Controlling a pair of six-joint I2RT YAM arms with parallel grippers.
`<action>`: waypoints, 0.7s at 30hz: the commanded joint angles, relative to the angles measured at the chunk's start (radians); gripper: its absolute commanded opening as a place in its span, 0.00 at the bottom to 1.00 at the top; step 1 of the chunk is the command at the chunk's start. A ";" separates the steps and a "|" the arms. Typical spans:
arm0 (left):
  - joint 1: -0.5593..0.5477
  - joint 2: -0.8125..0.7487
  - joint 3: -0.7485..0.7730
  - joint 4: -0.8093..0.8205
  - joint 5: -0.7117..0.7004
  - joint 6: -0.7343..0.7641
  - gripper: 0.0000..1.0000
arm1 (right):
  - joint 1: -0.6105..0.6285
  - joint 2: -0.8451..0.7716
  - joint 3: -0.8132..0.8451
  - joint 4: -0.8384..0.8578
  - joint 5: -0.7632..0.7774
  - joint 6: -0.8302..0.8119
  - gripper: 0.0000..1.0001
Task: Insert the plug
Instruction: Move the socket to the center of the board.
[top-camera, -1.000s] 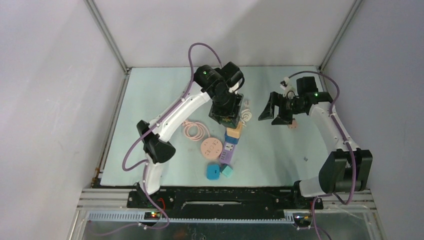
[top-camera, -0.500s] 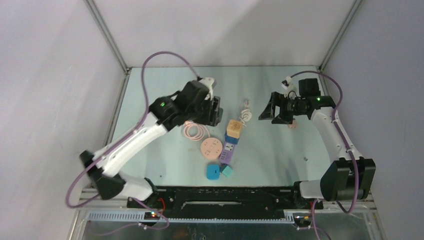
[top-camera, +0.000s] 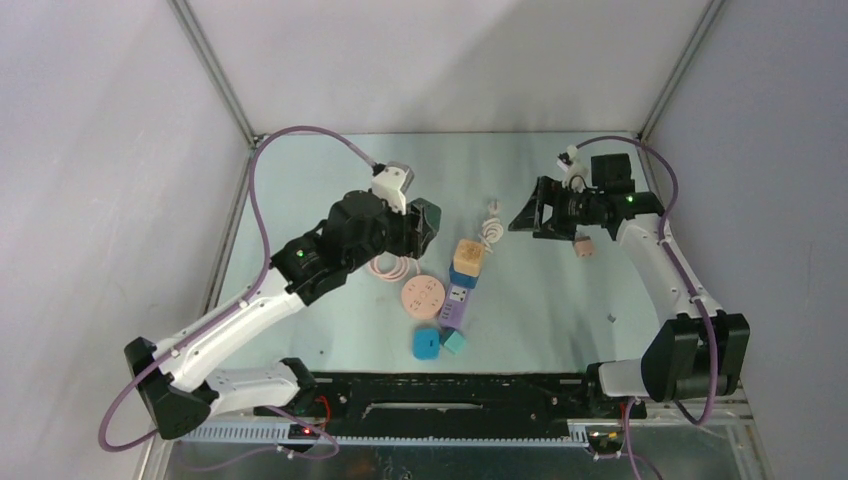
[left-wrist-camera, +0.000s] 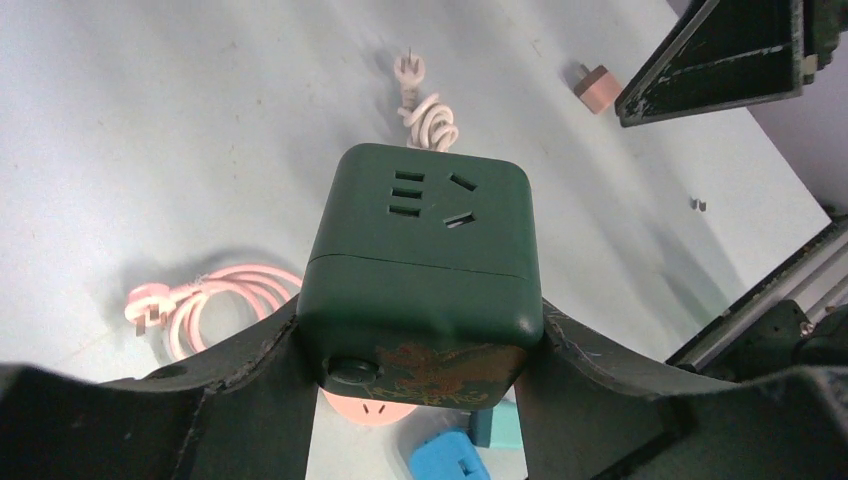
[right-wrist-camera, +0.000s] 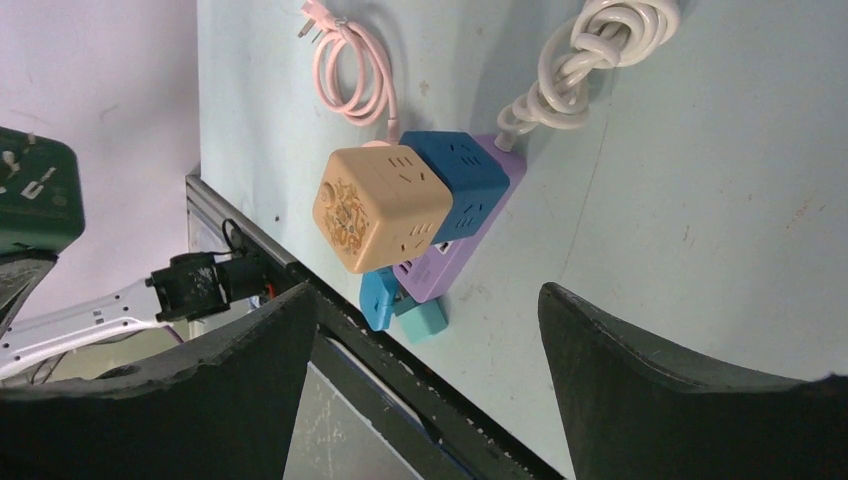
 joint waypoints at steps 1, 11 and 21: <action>-0.001 -0.013 0.000 0.115 0.001 0.081 0.00 | 0.004 0.023 0.004 0.043 -0.022 0.005 0.83; 0.000 -0.029 -0.124 0.284 0.214 0.146 0.00 | 0.010 0.034 0.004 0.040 -0.033 -0.001 0.84; -0.001 -0.239 -0.313 0.407 0.266 0.078 0.00 | 0.016 0.029 0.004 0.020 -0.029 -0.010 0.83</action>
